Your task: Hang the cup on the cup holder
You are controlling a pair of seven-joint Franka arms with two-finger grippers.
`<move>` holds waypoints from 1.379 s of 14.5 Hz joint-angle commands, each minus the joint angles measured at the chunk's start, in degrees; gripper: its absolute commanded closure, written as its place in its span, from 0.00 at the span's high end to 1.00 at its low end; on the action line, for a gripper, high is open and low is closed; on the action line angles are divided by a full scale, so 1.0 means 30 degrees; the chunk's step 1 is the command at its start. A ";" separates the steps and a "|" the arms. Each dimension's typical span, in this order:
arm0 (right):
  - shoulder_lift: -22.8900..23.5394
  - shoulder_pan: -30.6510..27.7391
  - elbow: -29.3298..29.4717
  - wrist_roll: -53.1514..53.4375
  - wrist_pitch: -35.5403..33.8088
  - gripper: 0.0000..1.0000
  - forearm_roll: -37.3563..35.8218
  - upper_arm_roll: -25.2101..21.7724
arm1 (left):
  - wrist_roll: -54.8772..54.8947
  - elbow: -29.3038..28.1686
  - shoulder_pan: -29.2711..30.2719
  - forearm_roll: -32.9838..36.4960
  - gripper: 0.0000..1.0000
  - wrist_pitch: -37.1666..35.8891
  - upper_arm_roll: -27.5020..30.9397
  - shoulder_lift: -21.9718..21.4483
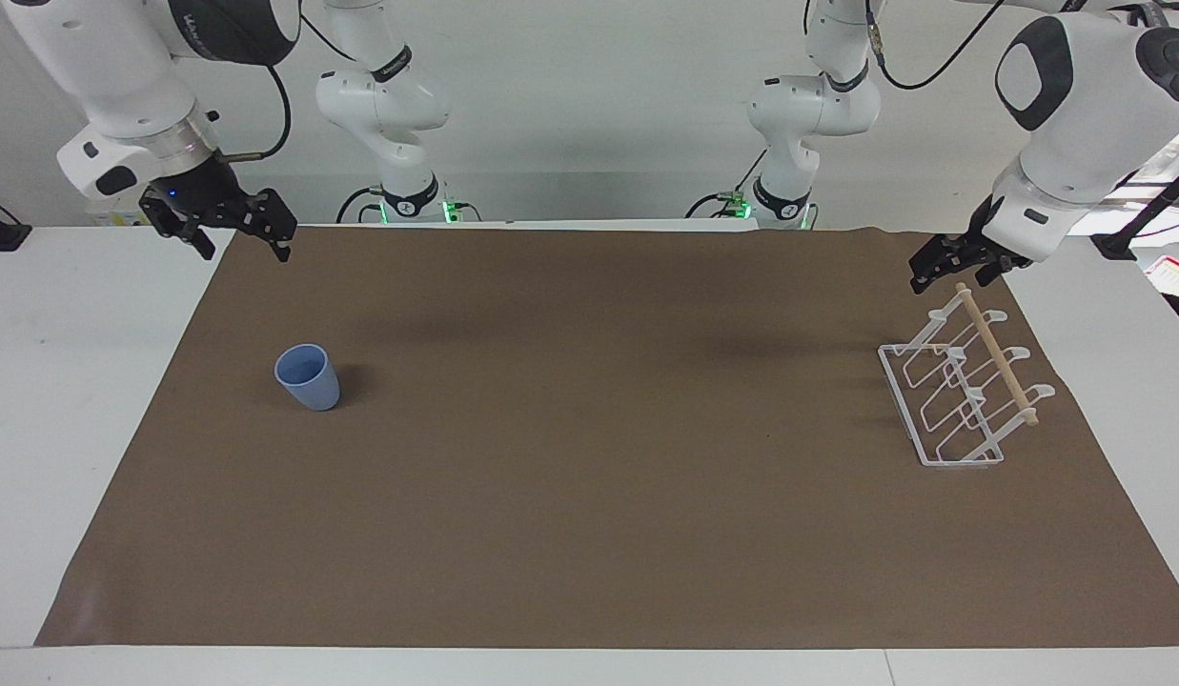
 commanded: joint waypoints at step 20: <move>0.3406 -0.1912 -0.8227 -0.7247 1.1093 0.11 0.0195 0.0027 | 0.0219 -0.0026 0.0135 0.0256 1.00 0.0243 -0.0142 -0.0037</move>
